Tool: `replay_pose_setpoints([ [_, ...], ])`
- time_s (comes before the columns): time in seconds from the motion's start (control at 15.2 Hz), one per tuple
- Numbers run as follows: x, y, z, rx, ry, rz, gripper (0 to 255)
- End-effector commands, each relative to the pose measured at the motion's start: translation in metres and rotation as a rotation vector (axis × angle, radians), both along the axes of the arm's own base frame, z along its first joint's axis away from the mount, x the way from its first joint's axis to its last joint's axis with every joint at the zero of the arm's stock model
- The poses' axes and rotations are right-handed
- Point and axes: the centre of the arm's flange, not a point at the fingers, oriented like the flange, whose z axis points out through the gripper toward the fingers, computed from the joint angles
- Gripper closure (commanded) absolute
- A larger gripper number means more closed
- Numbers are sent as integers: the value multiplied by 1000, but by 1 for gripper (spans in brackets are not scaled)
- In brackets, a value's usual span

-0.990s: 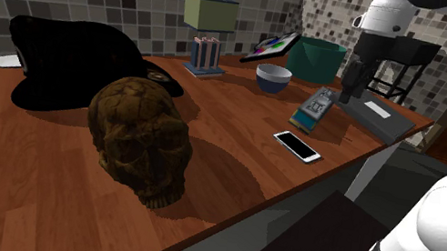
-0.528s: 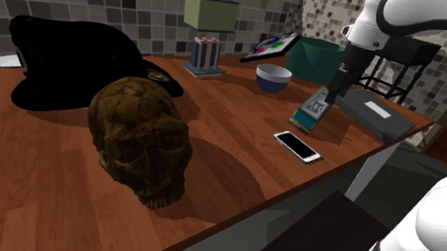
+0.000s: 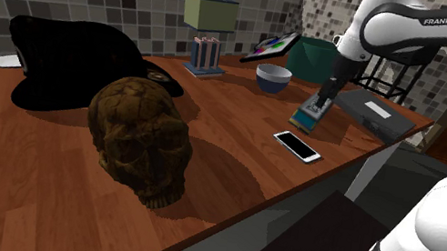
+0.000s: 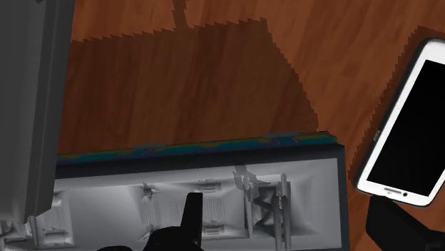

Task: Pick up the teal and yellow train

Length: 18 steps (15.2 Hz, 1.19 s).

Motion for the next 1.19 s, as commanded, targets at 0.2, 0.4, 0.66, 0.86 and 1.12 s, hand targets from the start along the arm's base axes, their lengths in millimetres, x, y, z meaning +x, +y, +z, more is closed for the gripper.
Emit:
replay_pose_setpoints([
  [0.2,-1,-1,-19,0,-1,0,0],
  [0.4,-1,-1,-19,0,-1,0,255],
  [0.66,-1,-1,-19,0,-1,0,255],
  [0.86,-1,-1,-19,0,-1,0,255],
  [1.12,-1,-1,2,0,-1,0,255],
])
